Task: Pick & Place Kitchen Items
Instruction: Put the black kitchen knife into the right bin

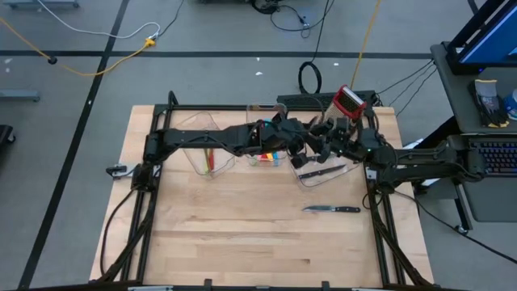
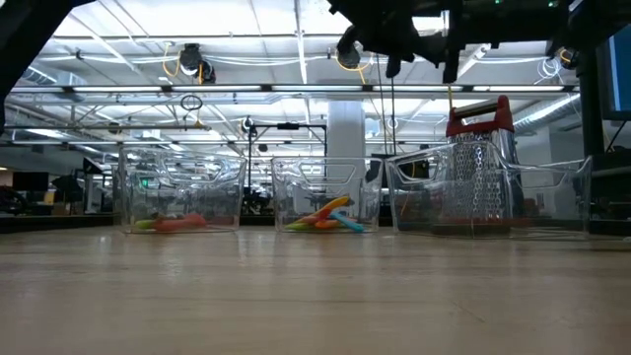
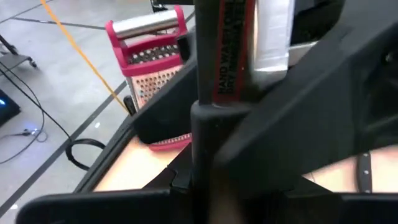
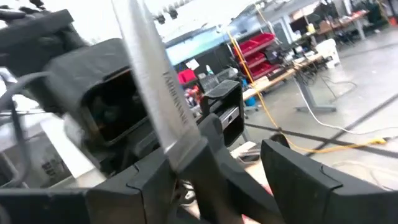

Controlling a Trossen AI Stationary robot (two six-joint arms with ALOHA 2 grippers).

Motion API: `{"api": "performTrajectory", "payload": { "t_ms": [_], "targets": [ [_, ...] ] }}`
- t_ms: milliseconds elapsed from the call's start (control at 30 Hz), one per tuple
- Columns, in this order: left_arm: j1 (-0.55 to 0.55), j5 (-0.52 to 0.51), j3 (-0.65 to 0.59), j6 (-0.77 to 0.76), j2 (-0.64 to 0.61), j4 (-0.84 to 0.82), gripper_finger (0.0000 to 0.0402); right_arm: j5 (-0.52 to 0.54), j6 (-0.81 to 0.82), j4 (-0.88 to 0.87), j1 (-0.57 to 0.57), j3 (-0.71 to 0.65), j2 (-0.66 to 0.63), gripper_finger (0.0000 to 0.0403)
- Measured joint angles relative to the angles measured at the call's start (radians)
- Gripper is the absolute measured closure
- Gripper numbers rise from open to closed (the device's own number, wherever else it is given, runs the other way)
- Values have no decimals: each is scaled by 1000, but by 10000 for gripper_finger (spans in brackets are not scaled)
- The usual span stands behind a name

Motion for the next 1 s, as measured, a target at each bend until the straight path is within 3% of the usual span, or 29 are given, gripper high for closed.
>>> {"api": "performTrajectory", "payload": {
  "t_ms": [333,500,767,1000],
  "targets": [
    [5,-19,0,8,11,-36,318,51,13,3,-1,7,38,180],
    [11,-24,0,13,11,-45,318,54,4,-5,-2,7,36,200],
    [27,-17,0,13,11,-54,318,81,14,-26,-3,7,36,250],
    [28,-19,0,11,11,-53,318,82,31,-25,-3,7,36,332]
  ]
}}
